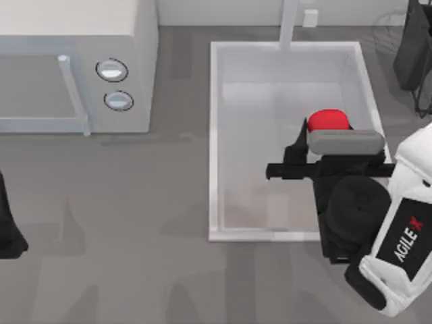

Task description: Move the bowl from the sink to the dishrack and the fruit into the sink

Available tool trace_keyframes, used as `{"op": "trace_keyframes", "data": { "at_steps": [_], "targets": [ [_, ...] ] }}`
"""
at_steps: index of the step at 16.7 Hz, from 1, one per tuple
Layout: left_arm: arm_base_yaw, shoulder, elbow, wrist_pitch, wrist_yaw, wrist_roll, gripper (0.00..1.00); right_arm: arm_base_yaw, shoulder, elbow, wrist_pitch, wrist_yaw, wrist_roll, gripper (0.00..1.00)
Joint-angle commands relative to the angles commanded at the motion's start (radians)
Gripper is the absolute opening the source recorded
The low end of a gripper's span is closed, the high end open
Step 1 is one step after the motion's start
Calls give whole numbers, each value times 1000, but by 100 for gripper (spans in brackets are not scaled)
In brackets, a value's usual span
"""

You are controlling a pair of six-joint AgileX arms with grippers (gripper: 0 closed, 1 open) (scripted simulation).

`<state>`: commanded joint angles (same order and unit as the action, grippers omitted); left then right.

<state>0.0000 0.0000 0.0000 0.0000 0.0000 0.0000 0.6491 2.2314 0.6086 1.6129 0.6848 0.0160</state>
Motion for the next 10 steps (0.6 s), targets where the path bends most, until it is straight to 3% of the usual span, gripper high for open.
{"op": "trace_keyframes", "data": {
  "at_steps": [6,10],
  "targets": [
    [0,0,0,0,0,0,100,0,0,0,0,0,0,98],
    [0,0,0,0,0,0,100,0,0,0,0,0,0,100]
  ]
}}
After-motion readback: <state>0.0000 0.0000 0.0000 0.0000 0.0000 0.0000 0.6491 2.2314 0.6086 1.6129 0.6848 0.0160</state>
